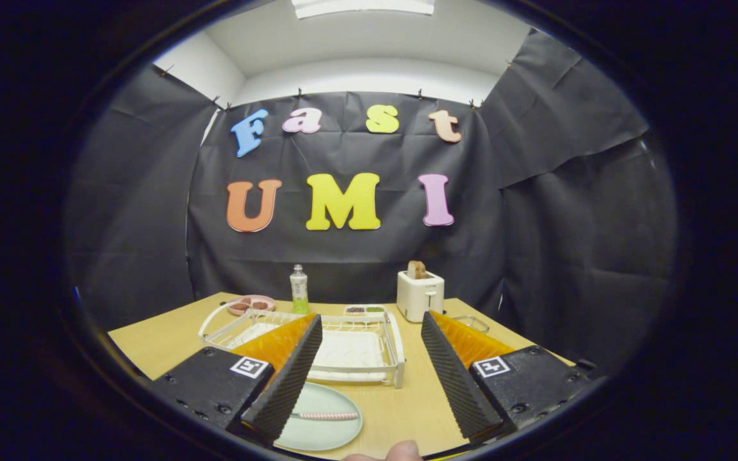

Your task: Take the plate from the dish rack, then take the spoon from the basket and place it into the plate.

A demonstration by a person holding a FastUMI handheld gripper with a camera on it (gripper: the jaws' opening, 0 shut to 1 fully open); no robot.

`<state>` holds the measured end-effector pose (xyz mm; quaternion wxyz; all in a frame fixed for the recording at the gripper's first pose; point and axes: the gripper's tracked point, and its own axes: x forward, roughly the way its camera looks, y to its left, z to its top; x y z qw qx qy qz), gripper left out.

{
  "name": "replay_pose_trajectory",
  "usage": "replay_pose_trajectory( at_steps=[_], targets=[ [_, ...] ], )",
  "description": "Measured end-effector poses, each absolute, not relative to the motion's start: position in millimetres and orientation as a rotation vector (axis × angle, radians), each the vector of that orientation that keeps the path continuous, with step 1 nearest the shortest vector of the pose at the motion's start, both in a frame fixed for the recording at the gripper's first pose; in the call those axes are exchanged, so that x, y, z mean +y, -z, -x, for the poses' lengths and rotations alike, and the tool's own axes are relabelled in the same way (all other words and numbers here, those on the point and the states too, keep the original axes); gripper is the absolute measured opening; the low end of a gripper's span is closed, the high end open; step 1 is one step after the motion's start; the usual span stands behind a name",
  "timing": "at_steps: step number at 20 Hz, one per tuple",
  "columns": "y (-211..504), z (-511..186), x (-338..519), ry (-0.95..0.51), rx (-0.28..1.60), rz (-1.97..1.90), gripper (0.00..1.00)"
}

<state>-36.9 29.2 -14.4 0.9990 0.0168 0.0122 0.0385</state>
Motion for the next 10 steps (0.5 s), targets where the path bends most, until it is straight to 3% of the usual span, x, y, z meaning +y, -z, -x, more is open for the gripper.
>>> replay_pose_trajectory(
  at_steps=[10],
  targets=[
    [17.4,31.3,37.4,-0.091,0.017,-0.032,1.0]
  ],
)
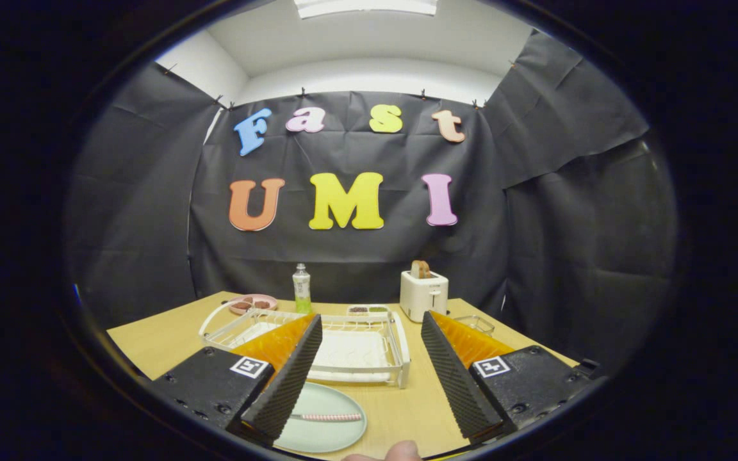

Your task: Take the plate from the dish rack, then take the spoon from the basket and place it into the plate.

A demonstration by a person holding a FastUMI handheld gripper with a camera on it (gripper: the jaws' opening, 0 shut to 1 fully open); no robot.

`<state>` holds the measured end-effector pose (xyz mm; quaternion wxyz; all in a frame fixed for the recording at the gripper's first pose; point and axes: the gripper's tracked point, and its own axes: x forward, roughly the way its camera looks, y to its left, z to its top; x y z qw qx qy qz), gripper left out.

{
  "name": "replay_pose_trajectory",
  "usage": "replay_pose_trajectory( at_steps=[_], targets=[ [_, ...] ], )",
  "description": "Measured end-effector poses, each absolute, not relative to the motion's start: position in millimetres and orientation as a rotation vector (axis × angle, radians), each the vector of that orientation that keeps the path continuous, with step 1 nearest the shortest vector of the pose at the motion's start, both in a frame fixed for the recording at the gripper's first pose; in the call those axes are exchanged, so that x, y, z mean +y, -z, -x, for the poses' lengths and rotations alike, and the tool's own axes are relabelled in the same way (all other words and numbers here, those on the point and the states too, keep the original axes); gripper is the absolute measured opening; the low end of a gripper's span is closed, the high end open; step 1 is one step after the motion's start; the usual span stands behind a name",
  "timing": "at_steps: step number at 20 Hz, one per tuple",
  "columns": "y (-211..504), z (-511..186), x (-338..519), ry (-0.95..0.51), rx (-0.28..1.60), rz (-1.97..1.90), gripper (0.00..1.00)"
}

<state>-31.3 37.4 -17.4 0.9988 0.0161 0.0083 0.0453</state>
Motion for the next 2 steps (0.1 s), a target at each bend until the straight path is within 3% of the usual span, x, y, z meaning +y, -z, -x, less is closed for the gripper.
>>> replay_pose_trajectory(
  at_steps=[2],
  targets=[
    [17.6,29.7,39.7,-0.096,0.013,-0.036,1.0]
  ],
)
